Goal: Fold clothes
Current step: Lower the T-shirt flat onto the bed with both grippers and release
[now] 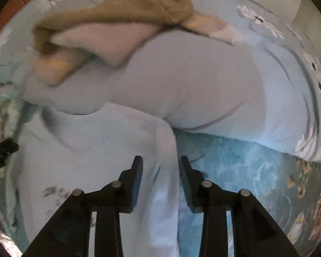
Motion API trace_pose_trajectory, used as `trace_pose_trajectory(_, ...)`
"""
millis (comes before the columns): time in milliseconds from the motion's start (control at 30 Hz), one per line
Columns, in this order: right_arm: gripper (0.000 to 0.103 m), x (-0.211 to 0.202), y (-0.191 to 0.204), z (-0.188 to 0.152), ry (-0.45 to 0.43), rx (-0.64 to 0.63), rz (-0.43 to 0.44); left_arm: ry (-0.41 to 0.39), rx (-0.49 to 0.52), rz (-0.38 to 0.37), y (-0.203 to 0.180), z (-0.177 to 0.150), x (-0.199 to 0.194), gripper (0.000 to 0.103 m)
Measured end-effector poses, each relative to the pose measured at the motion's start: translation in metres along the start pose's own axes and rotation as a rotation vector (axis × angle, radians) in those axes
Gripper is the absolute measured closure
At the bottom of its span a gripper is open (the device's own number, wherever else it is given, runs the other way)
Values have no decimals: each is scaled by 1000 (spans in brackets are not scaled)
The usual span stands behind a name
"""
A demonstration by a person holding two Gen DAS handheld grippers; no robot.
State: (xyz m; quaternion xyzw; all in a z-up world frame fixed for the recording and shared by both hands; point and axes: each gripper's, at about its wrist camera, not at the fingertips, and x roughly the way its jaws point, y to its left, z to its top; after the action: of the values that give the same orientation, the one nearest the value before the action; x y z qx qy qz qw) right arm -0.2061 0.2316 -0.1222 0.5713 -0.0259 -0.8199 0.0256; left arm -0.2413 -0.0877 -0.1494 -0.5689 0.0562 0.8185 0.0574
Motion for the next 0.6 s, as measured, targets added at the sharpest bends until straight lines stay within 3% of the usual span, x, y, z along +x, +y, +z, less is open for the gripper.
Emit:
trace_pose_trajectory(100,65,-37,-4,-34,-45,-5,32,-72,-30,10,8,-37,-37,54)
trace_pose_trajectory(267,65,-67,0,-125,11,-19,91,-153,-117,30,22,-121,-90,44)
trace_pose_trajectory(467,65,-63,-18,-236,124,70,102,-137,-197,57,22,-207,-121,43)
trace_pose_trajectory(600,65,-61,-39,-269,134,217,128,-125,-216,74,20,-245,-140,43)
